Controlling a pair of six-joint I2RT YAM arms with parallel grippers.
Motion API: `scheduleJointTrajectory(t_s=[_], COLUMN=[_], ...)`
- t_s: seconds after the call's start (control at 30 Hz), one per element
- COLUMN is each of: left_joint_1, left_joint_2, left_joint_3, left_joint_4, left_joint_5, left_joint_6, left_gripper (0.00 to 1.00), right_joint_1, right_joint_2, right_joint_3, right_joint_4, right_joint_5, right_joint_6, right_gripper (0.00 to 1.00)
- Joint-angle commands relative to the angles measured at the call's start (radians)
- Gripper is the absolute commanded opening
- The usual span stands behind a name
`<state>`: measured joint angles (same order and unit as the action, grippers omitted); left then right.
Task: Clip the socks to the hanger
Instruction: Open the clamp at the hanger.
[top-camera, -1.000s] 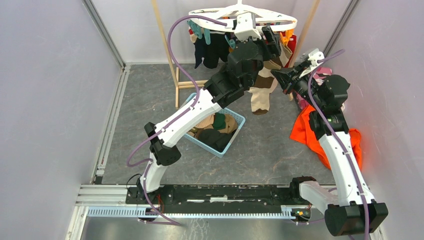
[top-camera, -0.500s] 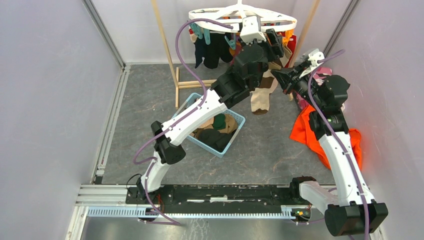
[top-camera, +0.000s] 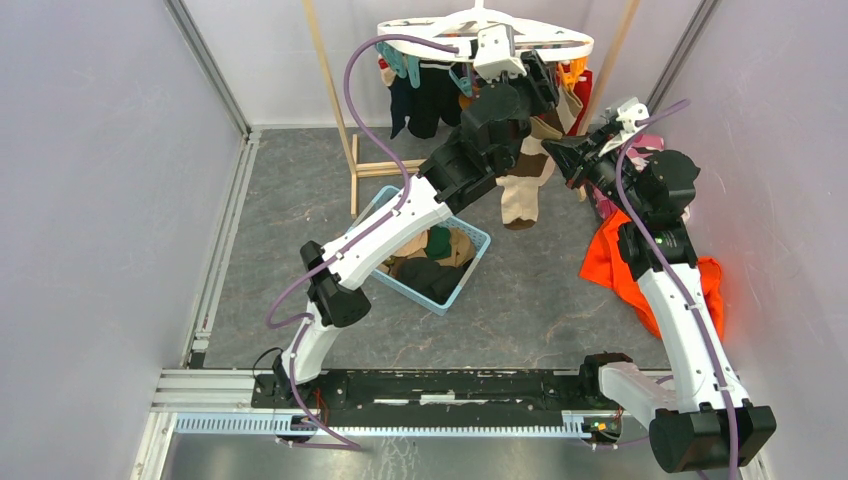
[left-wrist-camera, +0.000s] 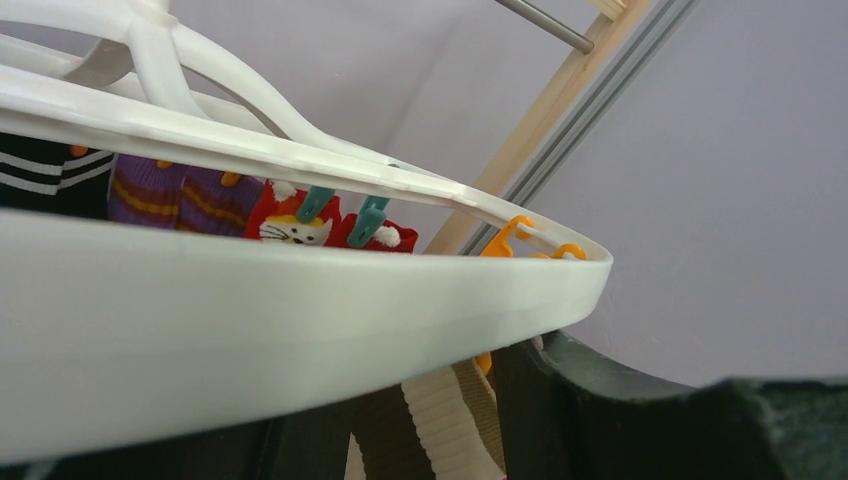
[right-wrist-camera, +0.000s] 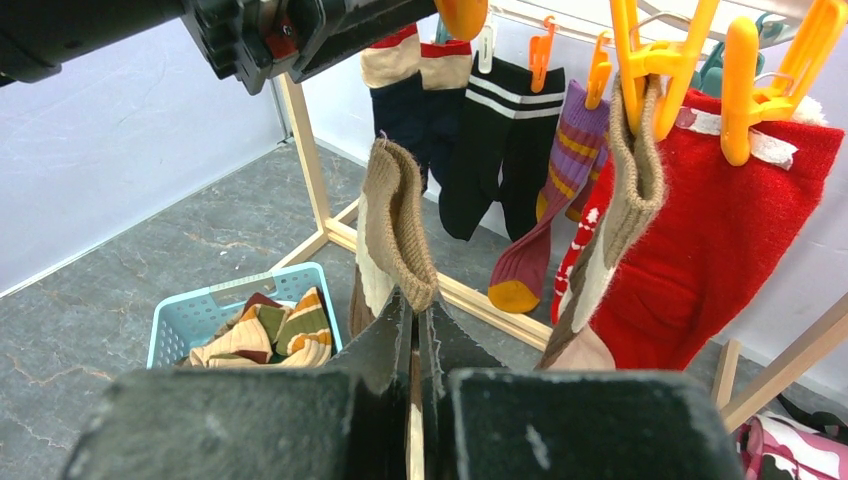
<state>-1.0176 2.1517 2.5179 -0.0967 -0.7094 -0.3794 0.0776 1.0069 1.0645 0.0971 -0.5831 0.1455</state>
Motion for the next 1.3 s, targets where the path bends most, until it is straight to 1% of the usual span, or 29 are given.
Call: scheduleJointTrajectory(t_s=[0.0, 0.07, 0.23, 0.3, 0.37, 0.47, 0.57, 0.73, 0.97, 1.27], left_joint_1=[0.004, 0.004, 0.004, 0.004, 0.004, 0.004, 0.004, 0.004, 0.004, 0.006], left_joint_2=[0.007, 0.005, 0.0, -0.002, -0.007, -0.016, -0.026, -0.042, -0.074, -0.108], left_joint_3=[0.044, 0.044, 0.045, 0.045, 0.044, 0.043, 0.04, 0.029, -0.004, -0.037], left_joint_4=[0.049, 0.05, 0.049, 0.049, 0.046, 0.035, 0.023, 0.003, -0.01, -0.027], left_joint_5=[-0.028, -0.026, -0.018, -0.015, -0.014, -0.017, -0.02, -0.02, -0.015, 0.019], left_joint_6=[0.014, 0.011, 0.006, 0.001, -0.003, -0.008, -0.019, -0.043, -0.067, -0.073], left_gripper=[0.52, 0.47, 0.41, 0.36, 0.29, 0.22, 0.19, 0.1, 0.05, 0.04], right_joint_1=[-0.001, 0.0, -0.001, -0.001, 0.0, 0.0, 0.0, 0.002, 0.009, 0.008], right_joint_2=[-0.018, -0.02, -0.019, -0.019, -0.018, -0.015, -0.007, 0.012, 0.033, 0.037], right_joint_3=[-0.008, -0.009, -0.009, -0.01, -0.009, -0.002, 0.011, 0.052, 0.101, 0.128], right_joint_4=[0.047, 0.047, 0.046, 0.047, 0.049, 0.054, 0.056, 0.064, 0.046, 0.005], right_joint_5=[0.009, 0.008, 0.011, 0.011, 0.012, 0.013, 0.027, 0.054, 0.086, 0.078], right_joint_6=[0.016, 0.016, 0.015, 0.015, 0.017, 0.022, 0.032, 0.054, 0.068, 0.06], right_gripper=[0.0, 0.0, 0.0, 0.0, 0.0, 0.0, 0.0, 0.0, 0.0, 0.0])
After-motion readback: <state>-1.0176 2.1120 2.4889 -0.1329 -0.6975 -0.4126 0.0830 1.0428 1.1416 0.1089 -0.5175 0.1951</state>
